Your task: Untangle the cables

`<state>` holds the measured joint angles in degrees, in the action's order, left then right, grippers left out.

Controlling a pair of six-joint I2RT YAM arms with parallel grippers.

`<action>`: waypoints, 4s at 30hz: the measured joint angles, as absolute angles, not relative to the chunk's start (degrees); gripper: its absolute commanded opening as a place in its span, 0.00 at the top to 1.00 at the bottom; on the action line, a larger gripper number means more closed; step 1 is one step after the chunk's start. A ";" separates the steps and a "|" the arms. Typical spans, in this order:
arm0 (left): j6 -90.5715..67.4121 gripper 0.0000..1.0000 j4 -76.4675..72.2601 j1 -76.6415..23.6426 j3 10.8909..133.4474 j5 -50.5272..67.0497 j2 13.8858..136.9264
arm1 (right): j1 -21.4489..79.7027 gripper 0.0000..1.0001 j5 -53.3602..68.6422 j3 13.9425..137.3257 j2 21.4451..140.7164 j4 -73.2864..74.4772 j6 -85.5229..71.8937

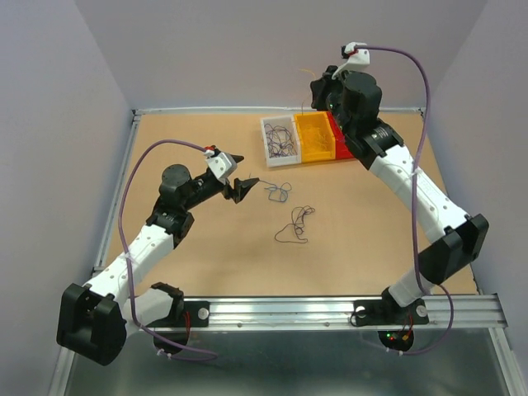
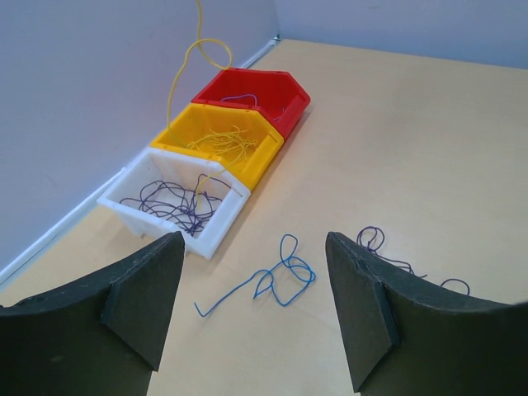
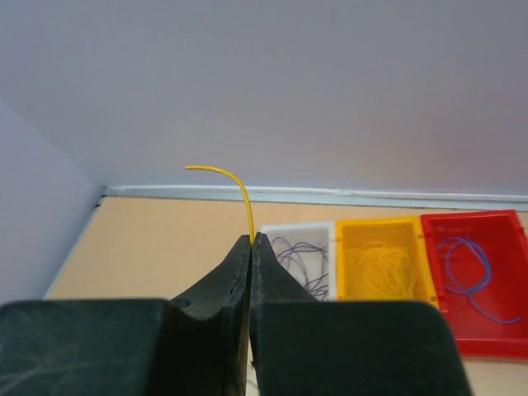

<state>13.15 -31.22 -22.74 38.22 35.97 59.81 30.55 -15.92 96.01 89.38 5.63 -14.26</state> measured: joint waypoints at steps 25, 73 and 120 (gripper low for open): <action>14.79 0.19 -31.18 -22.76 38.17 34.76 59.83 | 17.26 1.00 -18.28 108.20 116.68 1.89 -17.08; 18.76 0.19 -28.67 -25.10 38.04 32.71 62.96 | 18.09 0.36 -10.04 98.32 124.27 6.85 -17.74; 15.46 0.19 -30.70 -21.47 38.02 27.09 60.62 | 40.73 0.59 -14.15 79.05 118.52 6.90 -12.10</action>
<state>15.46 -30.70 -21.47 38.02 27.09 60.62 40.73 -14.15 79.05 118.52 6.90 -12.10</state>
